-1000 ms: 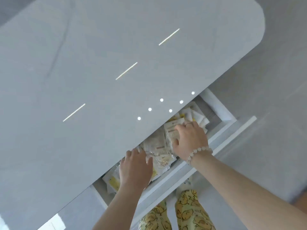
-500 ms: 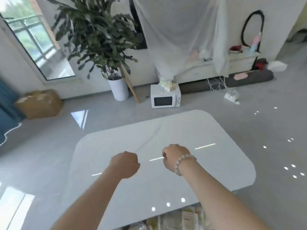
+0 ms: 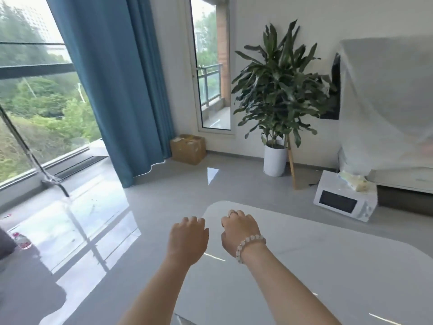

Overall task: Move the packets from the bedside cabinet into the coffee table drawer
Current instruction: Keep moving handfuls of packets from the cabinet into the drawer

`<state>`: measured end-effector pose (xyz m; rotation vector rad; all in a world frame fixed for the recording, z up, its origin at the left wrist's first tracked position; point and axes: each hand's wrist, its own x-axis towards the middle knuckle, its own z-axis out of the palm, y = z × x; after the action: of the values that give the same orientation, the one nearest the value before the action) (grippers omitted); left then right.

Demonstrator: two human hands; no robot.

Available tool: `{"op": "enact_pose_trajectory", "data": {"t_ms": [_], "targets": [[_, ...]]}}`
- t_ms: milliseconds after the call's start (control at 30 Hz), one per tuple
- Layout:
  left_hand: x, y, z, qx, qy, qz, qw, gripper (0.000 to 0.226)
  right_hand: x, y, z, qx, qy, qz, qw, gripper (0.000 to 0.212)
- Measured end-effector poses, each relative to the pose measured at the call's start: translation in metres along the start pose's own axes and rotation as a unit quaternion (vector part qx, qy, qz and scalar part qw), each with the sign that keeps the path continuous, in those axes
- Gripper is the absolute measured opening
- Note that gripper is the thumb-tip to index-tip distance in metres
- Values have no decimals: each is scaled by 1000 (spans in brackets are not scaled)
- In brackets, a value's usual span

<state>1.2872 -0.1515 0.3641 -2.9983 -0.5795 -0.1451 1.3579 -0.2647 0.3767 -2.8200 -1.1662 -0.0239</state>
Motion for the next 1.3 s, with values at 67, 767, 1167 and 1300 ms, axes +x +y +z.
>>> {"op": "enact_pose_trajectory", "data": {"t_ms": [67,767,1167,1300], "targets": [[-10,-32,4,-15,7,-43,999,28,9,-31,4,4,6,-27,1000,31],[-211,-412,11,37,4,-387,921,32,66,-468,50,26,-4,-383,923,33],[-354,-491,18,31,20,-597,801,29,16,-637,70,51,-29,-581,812,31],[-393,-506,15,39,6,-651,758,29,-4,-685,75,53,-50,-637,768,32]]}}
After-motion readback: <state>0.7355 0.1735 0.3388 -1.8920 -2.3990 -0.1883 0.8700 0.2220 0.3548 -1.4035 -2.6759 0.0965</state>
